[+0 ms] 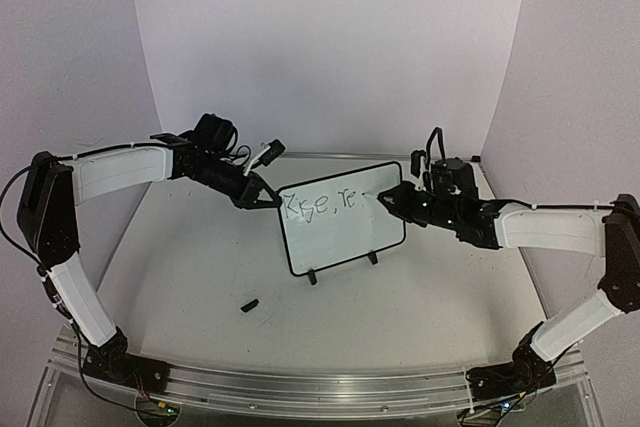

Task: Write a sentence on the whiteboard

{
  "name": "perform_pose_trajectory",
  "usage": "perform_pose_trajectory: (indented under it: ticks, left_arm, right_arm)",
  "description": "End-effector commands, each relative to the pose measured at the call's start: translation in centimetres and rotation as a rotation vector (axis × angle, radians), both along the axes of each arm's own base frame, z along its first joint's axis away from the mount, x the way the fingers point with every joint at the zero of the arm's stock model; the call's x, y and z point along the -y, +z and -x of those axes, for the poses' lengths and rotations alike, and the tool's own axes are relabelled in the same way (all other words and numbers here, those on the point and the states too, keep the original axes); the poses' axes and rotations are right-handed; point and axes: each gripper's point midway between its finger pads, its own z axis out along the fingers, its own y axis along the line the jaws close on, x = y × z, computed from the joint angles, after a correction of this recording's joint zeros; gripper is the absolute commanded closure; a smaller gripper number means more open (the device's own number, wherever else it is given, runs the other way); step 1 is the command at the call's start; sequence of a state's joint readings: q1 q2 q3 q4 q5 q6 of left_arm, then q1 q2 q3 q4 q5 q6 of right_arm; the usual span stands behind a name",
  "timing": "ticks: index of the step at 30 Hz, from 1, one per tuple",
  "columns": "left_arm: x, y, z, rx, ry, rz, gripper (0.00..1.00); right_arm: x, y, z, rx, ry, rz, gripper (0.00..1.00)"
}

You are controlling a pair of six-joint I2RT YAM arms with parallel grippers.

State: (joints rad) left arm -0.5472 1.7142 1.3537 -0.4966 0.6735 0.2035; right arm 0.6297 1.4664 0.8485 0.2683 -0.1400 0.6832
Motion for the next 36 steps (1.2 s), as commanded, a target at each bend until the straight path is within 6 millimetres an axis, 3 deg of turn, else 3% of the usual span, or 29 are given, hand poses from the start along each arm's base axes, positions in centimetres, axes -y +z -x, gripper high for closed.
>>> perform_pose_trajectory:
  ticks: [1, 8, 22, 28, 36]
  left_arm:
    - [-0.7, -2.9, 0.8, -0.024, -0.010, -0.114, 1.00]
    - [-0.6, -3.0, 0.7, -0.026, -0.011, -0.113, 1.00]
    - [-0.5, -2.9, 0.9, -0.025, -0.015, -0.115, 1.00]
    - [-0.5, -2.9, 0.9, -0.024, -0.015, -0.116, 1.00]
    - [-0.5, -2.9, 1.0, -0.022, -0.016, -0.117, 1.00]
  right_arm:
    - [-0.6, 1.9, -1.0, 0.057, 0.016, -0.007, 1.00]
    - [-1.2, 1.8, -0.3, 0.060, 0.072, -0.009, 1.00]
    - [-0.2, -1.7, 0.5, -0.035, 0.041, 0.027, 1.00]
    - [0.4, -1.0, 0.0, -0.019, 0.003, 0.042, 1.00]
    - [0.5, 1.5, -0.7, 0.036, -0.018, 0.026, 1.00]
